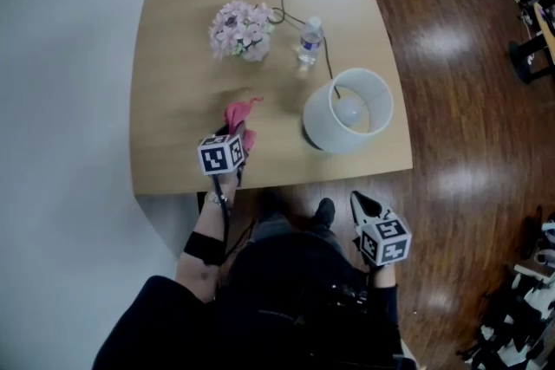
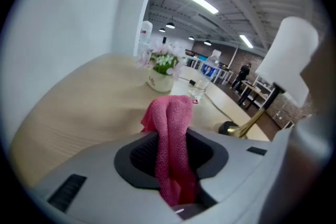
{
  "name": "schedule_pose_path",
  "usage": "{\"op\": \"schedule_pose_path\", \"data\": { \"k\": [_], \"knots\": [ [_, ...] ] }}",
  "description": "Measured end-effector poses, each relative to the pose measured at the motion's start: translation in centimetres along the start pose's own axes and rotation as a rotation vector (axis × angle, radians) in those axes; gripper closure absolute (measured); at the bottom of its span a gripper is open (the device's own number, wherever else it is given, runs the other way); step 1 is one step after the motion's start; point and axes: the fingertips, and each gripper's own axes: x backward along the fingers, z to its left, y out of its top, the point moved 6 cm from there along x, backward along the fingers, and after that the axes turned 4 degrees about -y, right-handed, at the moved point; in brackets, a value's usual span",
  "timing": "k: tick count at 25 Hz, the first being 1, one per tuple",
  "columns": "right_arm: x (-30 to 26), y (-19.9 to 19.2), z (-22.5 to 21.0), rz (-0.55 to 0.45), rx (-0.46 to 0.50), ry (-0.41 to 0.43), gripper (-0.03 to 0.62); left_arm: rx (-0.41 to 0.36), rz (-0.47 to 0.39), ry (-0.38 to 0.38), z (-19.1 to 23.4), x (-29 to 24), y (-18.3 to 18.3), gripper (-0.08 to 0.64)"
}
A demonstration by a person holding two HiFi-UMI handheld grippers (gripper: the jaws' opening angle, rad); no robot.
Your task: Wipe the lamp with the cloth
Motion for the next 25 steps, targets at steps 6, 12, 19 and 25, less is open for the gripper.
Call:
{"op": "schedule_pose_path", "data": {
  "k": [6,12,19,25],
  "knots": [
    [0.6,2.1,0.6,-0.067,-0.007,-0.03,0.588,-0.054,-0.109,-0.255,-5.7,8.3,2.6,0.437],
    [0.1,2.1,2.2,-0.119,-0.079,-0.051,0.586,-0.083,-0.134,-0.432,-9.7,12.5,1.9,0.439],
    [-0.2,0.4,4.9,-0.094,-0.132,-0.074,0.587,-0.088,-0.134,-0.561,-10.6,12.4,2.6,0.439],
    [0.6,0.4,3.0,-0.087,-0.131,-0.118,0.587,-0.009,-0.186,-0.687,-12.5,11.1,6.6,0.439]
  ]
}}
